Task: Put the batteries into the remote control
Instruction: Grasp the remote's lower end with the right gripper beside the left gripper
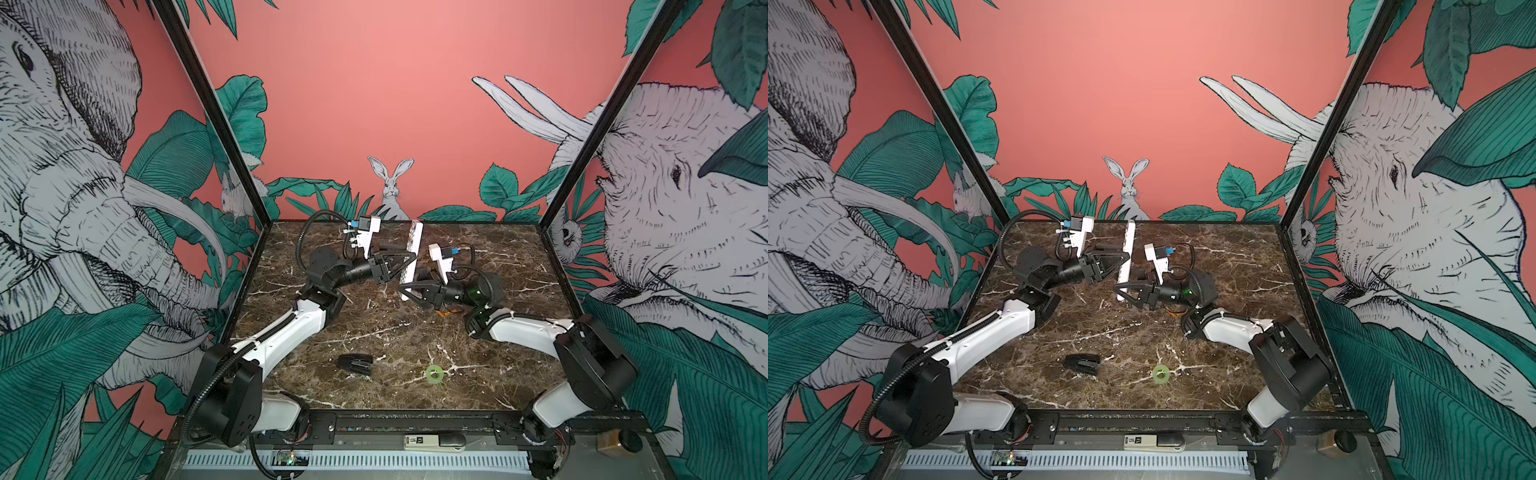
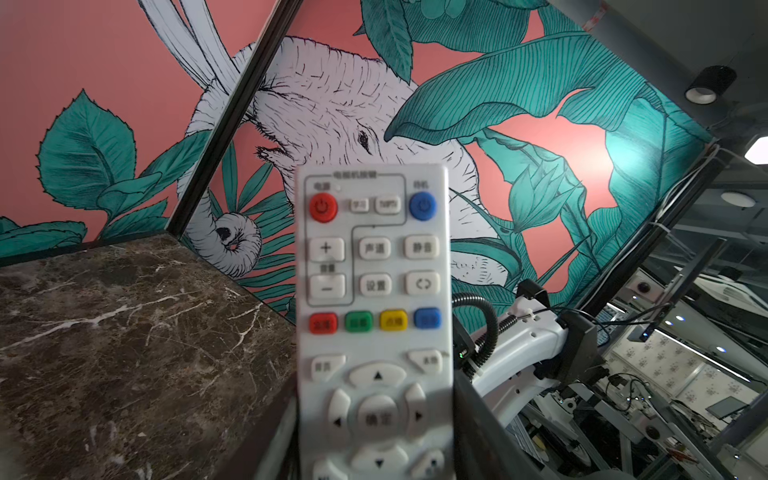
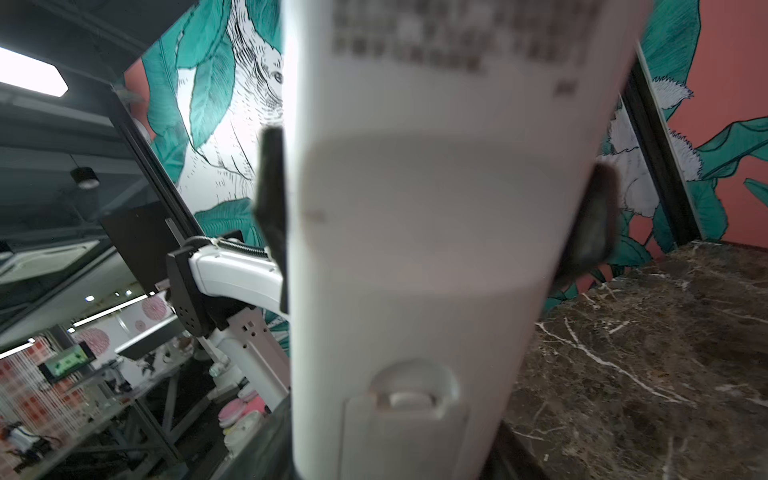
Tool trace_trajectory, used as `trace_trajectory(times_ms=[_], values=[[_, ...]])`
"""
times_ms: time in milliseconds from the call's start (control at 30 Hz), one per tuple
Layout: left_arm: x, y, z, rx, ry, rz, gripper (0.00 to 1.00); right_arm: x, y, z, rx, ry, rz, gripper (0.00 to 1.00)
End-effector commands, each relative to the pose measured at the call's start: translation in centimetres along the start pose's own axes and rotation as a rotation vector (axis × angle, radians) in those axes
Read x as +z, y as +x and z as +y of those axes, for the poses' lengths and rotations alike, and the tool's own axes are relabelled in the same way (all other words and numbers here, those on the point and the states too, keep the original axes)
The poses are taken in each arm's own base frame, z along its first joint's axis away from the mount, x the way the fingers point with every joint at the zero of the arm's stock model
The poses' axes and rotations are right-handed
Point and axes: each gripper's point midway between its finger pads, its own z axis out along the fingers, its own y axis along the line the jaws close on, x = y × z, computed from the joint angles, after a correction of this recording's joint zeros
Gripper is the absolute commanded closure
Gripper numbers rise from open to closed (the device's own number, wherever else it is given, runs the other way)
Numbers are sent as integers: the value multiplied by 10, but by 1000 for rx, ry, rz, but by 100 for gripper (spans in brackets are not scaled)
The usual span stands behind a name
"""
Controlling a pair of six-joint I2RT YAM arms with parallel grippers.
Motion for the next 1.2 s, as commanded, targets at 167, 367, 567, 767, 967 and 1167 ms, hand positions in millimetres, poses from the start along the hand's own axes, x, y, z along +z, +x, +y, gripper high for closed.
trace_trajectory(times_ms=[167, 367, 567, 767, 967, 1167], values=[[2, -14, -8, 49, -19, -25, 72, 3, -12, 20, -85, -69, -21, 79], [-5, -9, 11, 70, -164, -5, 17, 2, -9, 10, -73, -20, -6, 90], [-22, -11, 26, 132, -362, 24, 4, -11, 7, -30, -136, 273, 98, 95], [-32, -13, 36, 170, -492, 32, 9, -42, 21, -72, -193, 630, 245, 100], [-21, -5, 43, 184, -540, 73, 14, -50, 27, -86, -180, 735, 256, 100], [-7, 2, 55, 172, -548, 83, 22, -52, 28, -88, -205, 783, 258, 100]])
